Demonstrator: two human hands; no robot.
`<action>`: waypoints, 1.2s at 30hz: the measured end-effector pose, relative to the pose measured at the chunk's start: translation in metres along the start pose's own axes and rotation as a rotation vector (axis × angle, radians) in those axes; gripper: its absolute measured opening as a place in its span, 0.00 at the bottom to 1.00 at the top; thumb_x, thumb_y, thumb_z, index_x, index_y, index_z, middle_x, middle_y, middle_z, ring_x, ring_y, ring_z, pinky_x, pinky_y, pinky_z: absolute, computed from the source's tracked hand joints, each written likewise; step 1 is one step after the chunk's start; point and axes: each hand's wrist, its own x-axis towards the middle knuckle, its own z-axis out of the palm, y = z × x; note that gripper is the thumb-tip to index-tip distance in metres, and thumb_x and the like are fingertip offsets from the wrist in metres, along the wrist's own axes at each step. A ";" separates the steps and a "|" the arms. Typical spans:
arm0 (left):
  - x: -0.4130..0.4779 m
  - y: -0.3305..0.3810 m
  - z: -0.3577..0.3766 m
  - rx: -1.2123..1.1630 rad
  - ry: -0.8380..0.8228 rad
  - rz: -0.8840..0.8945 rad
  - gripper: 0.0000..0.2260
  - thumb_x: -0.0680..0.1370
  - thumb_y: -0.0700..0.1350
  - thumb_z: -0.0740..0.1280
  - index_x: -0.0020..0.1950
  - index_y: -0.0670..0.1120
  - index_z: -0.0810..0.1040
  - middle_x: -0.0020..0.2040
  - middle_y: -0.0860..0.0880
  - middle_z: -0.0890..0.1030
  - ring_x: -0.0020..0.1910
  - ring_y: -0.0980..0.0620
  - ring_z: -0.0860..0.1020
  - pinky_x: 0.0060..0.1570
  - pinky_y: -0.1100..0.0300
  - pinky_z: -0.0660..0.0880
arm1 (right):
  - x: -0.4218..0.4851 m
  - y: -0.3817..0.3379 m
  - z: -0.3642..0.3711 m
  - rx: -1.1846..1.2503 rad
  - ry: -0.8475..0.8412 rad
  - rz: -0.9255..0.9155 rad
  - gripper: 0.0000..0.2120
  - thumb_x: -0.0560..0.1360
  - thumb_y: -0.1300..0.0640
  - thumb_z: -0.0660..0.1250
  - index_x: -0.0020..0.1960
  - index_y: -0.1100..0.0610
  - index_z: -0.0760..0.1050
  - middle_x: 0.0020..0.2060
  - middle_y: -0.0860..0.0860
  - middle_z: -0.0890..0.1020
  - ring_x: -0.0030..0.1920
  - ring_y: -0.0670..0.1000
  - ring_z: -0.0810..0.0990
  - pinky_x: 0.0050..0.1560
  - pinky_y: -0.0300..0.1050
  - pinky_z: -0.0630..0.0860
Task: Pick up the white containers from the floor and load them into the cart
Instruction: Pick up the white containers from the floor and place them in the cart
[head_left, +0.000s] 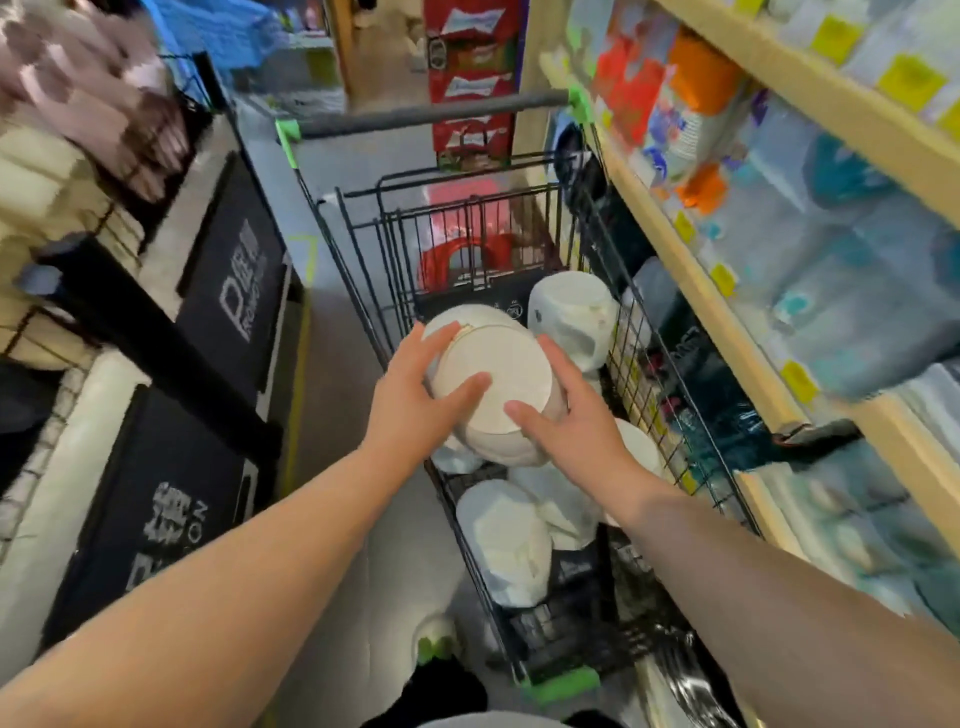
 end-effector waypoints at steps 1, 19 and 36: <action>0.016 -0.003 0.004 0.005 -0.041 0.000 0.27 0.73 0.55 0.72 0.71 0.57 0.69 0.76 0.50 0.63 0.76 0.55 0.59 0.73 0.53 0.60 | 0.012 0.002 0.001 0.002 0.024 0.012 0.36 0.72 0.56 0.72 0.74 0.43 0.58 0.70 0.41 0.65 0.72 0.43 0.62 0.72 0.47 0.63; 0.204 -0.096 0.130 0.086 -0.193 -0.182 0.27 0.78 0.53 0.65 0.76 0.49 0.64 0.76 0.48 0.63 0.78 0.52 0.54 0.73 0.52 0.56 | 0.211 0.090 -0.002 -0.150 0.030 0.275 0.40 0.71 0.59 0.73 0.76 0.49 0.55 0.57 0.40 0.65 0.57 0.38 0.60 0.48 0.24 0.56; 0.225 -0.115 0.150 0.032 -0.184 -0.242 0.25 0.77 0.56 0.65 0.73 0.54 0.67 0.75 0.49 0.67 0.74 0.51 0.64 0.71 0.55 0.62 | 0.232 0.121 -0.004 -0.299 0.161 0.319 0.32 0.74 0.47 0.68 0.75 0.47 0.59 0.71 0.50 0.66 0.71 0.51 0.65 0.68 0.47 0.63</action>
